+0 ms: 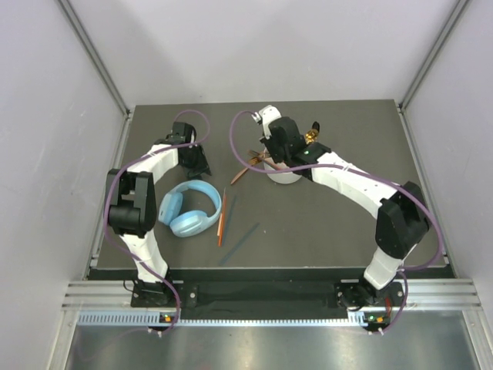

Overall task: Sort the eating utensils into containers
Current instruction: Place the chopstick in the container.

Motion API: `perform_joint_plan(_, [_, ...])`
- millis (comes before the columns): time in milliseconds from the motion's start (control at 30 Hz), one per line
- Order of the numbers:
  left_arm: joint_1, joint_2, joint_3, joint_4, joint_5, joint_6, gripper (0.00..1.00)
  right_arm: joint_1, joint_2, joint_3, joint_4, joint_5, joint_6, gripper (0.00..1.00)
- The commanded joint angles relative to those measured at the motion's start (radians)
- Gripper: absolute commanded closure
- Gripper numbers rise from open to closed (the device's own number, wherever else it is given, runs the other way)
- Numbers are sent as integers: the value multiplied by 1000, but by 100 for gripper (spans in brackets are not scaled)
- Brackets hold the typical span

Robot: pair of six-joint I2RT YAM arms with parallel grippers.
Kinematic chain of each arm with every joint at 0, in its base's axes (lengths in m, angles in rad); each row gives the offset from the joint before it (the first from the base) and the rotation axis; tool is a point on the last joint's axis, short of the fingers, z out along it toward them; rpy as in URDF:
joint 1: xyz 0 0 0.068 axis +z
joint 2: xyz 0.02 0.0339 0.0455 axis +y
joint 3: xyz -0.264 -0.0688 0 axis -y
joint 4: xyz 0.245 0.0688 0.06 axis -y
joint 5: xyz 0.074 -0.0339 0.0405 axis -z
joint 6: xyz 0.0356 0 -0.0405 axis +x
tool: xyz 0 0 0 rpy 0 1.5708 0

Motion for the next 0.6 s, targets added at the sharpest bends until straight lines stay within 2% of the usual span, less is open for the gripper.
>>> perform_joint_plan(0, [-7, -5, -9, 32, -12, 16, 53, -2, 18, -21, 121, -31, -14, 100])
perform_joint_plan(367, [-10, -16, -42, 50, -20, 28, 54, -2, 29, -170, 264, -44, 15, 100])
perform_joint_plan(567, [-10, -19, -49, 50, -17, 27, 54, -2, 30, -196, 272, -53, 21, 100])
